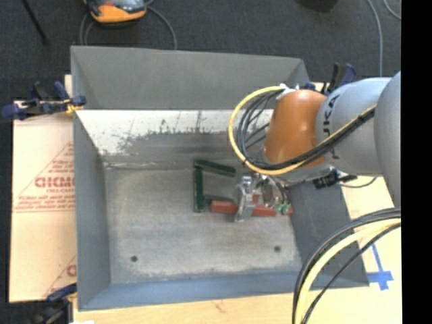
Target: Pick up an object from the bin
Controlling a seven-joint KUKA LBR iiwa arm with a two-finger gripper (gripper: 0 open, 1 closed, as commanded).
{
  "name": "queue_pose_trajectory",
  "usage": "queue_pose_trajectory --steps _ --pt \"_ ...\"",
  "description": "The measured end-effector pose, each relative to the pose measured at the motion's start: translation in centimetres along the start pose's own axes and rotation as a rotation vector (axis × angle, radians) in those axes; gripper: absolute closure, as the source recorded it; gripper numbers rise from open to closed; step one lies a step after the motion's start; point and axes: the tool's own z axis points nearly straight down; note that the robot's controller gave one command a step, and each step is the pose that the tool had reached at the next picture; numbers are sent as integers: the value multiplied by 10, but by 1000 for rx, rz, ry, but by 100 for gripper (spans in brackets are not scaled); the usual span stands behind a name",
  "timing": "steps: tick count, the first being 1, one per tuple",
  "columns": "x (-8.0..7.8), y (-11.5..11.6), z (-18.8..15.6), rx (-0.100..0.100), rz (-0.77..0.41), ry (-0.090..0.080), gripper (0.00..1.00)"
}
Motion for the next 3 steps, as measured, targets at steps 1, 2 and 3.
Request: queue_pose_trajectory --steps 1,2,3 --pt "-1 0 -18 0 -1 -3 100" --pt "0 0 -36 -1 -1 -1 100" --pt "0 0 -57 -1 -2 -3 100"
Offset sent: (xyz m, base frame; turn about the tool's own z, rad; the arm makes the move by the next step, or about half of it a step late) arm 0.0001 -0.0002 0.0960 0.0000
